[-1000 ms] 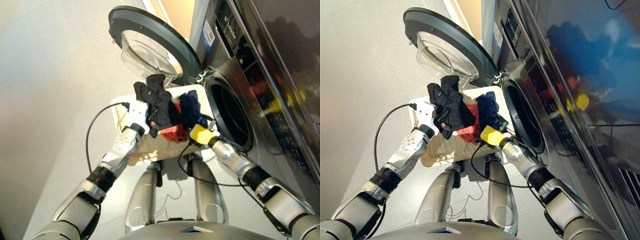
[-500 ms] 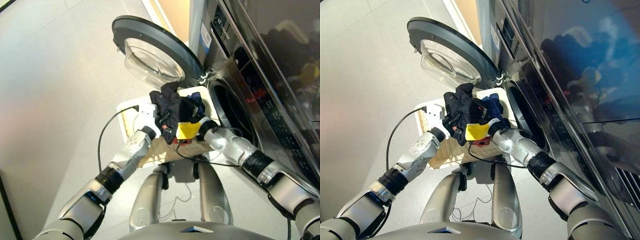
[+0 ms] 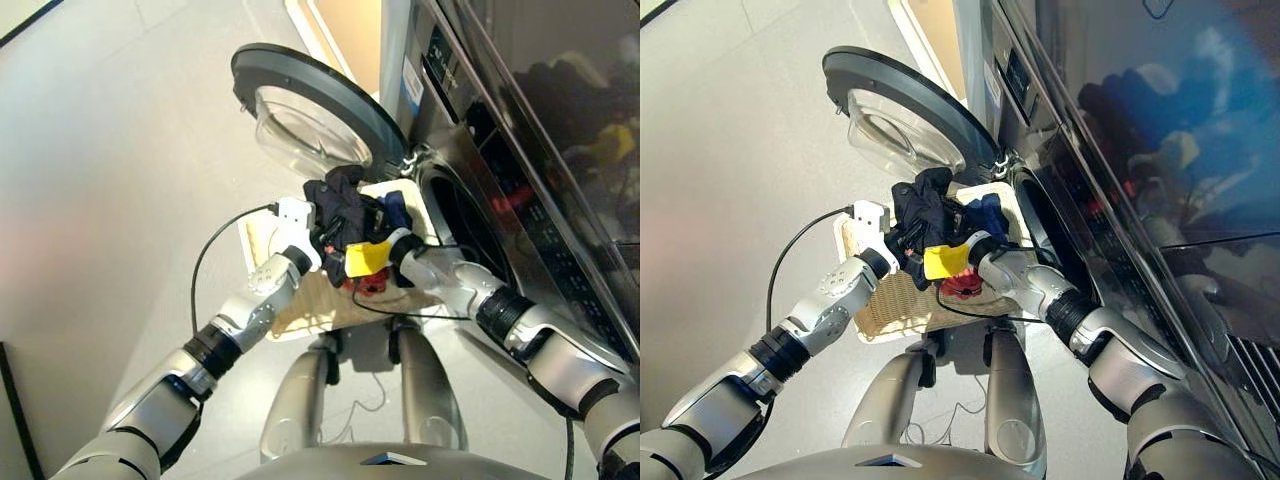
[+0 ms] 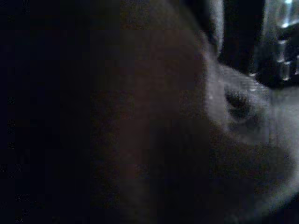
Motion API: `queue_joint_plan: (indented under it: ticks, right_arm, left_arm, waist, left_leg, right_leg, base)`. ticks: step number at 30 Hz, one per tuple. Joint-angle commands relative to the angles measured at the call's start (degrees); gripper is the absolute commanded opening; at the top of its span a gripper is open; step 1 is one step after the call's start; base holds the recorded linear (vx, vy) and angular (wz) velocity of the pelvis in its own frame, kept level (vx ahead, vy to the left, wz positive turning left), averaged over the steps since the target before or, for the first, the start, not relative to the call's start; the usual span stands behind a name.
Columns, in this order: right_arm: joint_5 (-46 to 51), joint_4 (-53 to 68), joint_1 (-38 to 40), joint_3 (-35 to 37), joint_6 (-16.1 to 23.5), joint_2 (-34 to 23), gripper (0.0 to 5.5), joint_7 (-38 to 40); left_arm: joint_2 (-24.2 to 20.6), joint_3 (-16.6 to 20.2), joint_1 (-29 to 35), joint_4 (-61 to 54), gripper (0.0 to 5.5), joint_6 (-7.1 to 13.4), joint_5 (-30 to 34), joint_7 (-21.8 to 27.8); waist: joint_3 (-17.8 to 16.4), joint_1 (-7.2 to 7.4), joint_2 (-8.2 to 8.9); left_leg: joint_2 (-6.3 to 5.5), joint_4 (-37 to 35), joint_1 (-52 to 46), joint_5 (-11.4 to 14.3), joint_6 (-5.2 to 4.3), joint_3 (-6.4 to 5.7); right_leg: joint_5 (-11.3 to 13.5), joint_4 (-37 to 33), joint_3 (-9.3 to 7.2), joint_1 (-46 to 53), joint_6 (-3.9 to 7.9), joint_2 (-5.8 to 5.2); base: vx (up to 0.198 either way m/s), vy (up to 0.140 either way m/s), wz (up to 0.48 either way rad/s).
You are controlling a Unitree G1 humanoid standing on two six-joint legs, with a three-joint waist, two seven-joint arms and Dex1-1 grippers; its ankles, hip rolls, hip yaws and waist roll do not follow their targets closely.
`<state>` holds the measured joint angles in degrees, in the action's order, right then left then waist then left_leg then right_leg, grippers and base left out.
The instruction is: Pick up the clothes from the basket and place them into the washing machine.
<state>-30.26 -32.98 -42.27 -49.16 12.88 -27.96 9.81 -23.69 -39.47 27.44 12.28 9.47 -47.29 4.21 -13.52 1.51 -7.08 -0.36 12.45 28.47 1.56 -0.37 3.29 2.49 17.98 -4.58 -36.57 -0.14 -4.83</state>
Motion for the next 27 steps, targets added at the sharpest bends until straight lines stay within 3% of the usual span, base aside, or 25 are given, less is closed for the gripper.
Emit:
queue_joint_plan:
  ticks: [1, 6, 7, 8, 14, 18, 23, 27]
  right_arm:
    - [3.0, -1.2, -1.7, 0.4, 1.3, 5.8, 0.00, -0.1]
    - [4.8, -1.9, -0.1, 2.0, 1.3, 6.3, 0.00, 0.0]
    - [5.6, -2.1, 0.4, 2.6, 1.3, 6.6, 0.00, 0.1]
    - [5.9, -2.3, 0.9, 3.1, 1.3, 6.7, 0.00, 0.2]
    - [9.8, -2.3, 5.3, 7.5, 1.1, 7.2, 0.00, 1.4]
    - [14.2, -3.6, 9.1, 12.4, 0.4, 7.7, 0.00, 2.9]
    - [18.7, -4.7, 11.6, 16.8, -0.1, 8.5, 0.00, 4.1]
    - [22.0, -6.3, 13.0, 19.9, 0.1, 8.3, 0.00, 5.4]
  left_arm:
    - [1.9, -1.8, 4.0, -11.6, 0.00, 4.3, -1.3, 5.2]
    - [1.8, -1.2, 3.6, -11.8, 0.00, 4.5, -1.6, 5.6]
    - [1.9, -1.0, 3.3, -12.0, 1.98, 4.5, -2.0, 5.8]
    - [1.9, -0.7, 2.9, -12.1, 5.50, 4.6, -2.4, 5.9]
    - [3.9, 4.4, -1.6, -10.1, 5.50, 5.4, -6.9, 5.2]
    - [6.1, 11.3, -6.4, -7.0, 5.50, 7.2, -8.0, 2.1]
    - [7.7, 18.4, -10.8, -4.6, 5.50, 9.3, -7.4, -0.7]
    - [9.0, 21.9, -12.4, -1.7, 5.50, 10.5, -6.1, -2.6]
  waist:
    - [1.6, -0.65, 1.28]
    - [1.7, -0.80, 1.20]
    - [1.7, -0.81, 1.17]
    - [1.7, -0.81, 1.13]
    - [1.7, -0.75, 1.15]
    - [1.5, -0.78, 1.30]
    - [1.5, -0.86, 1.45]
    - [1.5, -0.90, 1.49]
  left_leg:
    - [-0.61, 3.3, 2.2, 0.6, -0.15, 0.23]
    - [-0.62, 3.2, 2.2, 0.5, -0.15, 0.26]
    - [-0.67, 3.3, 2.3, 0.4, -0.14, 0.27]
    - [-0.67, 3.3, 2.3, 0.4, -0.13, 0.31]
    - [-0.64, 3.0, 2.4, 0.1, -0.15, 0.47]
    - [-0.72, 2.8, 2.5, -0.2, -0.22, 0.49]
    - [-0.73, 2.7, 2.8, -0.5, -0.22, 0.47]
    - [-0.75, 2.5, 3.2, -0.7, -0.22, 0.46]
  right_leg:
    - [-0.6, -4.4, 1.29, 4.8, 5.53, 0.17]
    - [-0.4, -4.4, 1.33, 4.8, 5.50, 0.04]
    - [-0.3, -4.5, 1.32, 4.9, 5.50, 0.01]
    - [-0.3, -4.5, 1.30, 4.8, 5.50, 0.00]
    - [-0.1, -4.6, 1.29, 4.6, 5.41, -0.01]
    - [0.2, -4.8, 1.32, 4.4, 5.32, -0.10]
    - [0.3, -4.9, 1.16, 4.2, 5.16, -0.06]
    - [0.5, -5.0, 1.17, 3.8, 5.10, -0.18]
  base:
    - [0.000, 0.000, 0.000]
    - [0.000, 0.000, 0.000]
    - [0.000, 0.000, 0.000]
    - [0.000, 0.000, 0.000]
    - [0.000, 0.000, 0.000]
    - [0.000, 0.000, 0.000]
    - [0.000, 0.000, 0.000]
    - [0.000, 0.000, 0.000]
